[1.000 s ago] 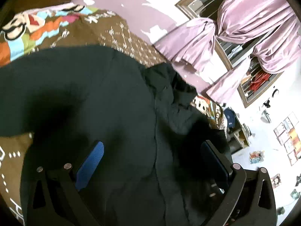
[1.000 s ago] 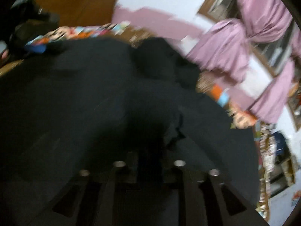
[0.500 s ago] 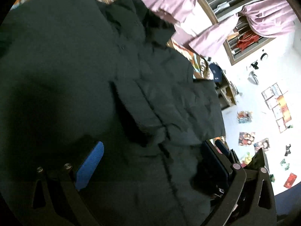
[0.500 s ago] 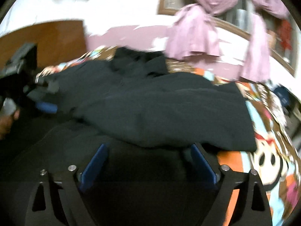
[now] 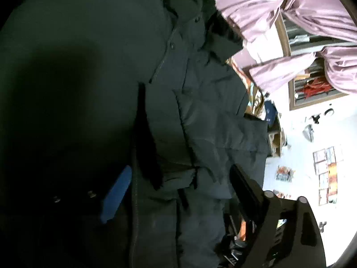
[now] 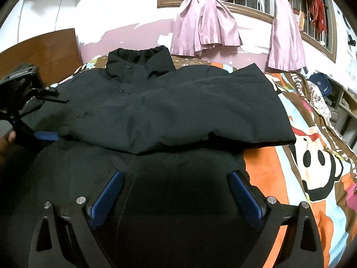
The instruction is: Fold large clothes
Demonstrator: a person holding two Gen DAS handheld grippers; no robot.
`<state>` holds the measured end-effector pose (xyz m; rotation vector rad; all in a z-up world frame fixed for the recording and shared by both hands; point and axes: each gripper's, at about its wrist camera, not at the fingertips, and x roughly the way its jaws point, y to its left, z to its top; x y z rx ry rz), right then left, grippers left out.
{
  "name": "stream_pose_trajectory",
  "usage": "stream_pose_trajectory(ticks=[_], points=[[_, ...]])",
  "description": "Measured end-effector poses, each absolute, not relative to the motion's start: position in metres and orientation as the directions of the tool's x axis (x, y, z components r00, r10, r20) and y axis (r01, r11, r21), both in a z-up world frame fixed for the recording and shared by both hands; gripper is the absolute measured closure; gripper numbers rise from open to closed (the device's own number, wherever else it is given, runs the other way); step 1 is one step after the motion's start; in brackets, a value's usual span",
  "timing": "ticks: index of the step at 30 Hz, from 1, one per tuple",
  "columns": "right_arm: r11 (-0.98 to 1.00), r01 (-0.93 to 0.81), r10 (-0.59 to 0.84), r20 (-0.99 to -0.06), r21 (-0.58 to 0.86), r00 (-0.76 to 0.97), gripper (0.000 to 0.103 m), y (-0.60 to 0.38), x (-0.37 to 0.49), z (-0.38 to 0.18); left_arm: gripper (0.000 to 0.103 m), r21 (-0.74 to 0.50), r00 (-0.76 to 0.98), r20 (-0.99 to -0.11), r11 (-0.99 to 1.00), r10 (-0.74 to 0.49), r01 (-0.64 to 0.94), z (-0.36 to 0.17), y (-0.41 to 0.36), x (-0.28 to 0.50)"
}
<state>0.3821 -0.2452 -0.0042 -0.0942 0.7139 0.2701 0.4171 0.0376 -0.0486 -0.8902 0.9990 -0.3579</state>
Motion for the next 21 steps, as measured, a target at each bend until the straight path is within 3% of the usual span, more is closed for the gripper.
stream_pose_trajectory(ticks=[9, 13, 17, 20, 21], points=[[0.961, -0.275, 0.214, -0.663, 0.012, 0.718, 0.004, -0.248, 0.383, -0.008, 0.019, -0.828, 0.592, -0.446, 0.561, -0.671, 0.012, -0.023, 0.022, 0.38], [0.962, -0.272, 0.213, -0.664, 0.016, 0.716, 0.004, -0.248, 0.383, -0.01, 0.019, -0.904, 0.559, -0.396, 0.415, -0.729, -0.099, -0.041, 0.012, 0.387], [0.962, -0.271, 0.212, -0.668, 0.015, 0.713, 0.003, -0.247, 0.383, -0.012, 0.019, -0.916, 0.571, -0.401, 0.313, -0.716, -0.25, -0.066, 0.015, 0.404], [0.963, -0.27, 0.211, -0.671, 0.017, 0.711, 0.002, -0.248, 0.383, -0.013, 0.02, -0.92, 0.604, -0.391, 0.278, -0.694, -0.277, -0.07, 0.023, 0.414], [0.963, -0.268, 0.209, -0.672, 0.016, 0.71, 0.002, -0.247, 0.383, -0.014, 0.03, -0.919, 0.613, -0.394, 0.279, -0.685, -0.279, -0.07, 0.024, 0.418]])
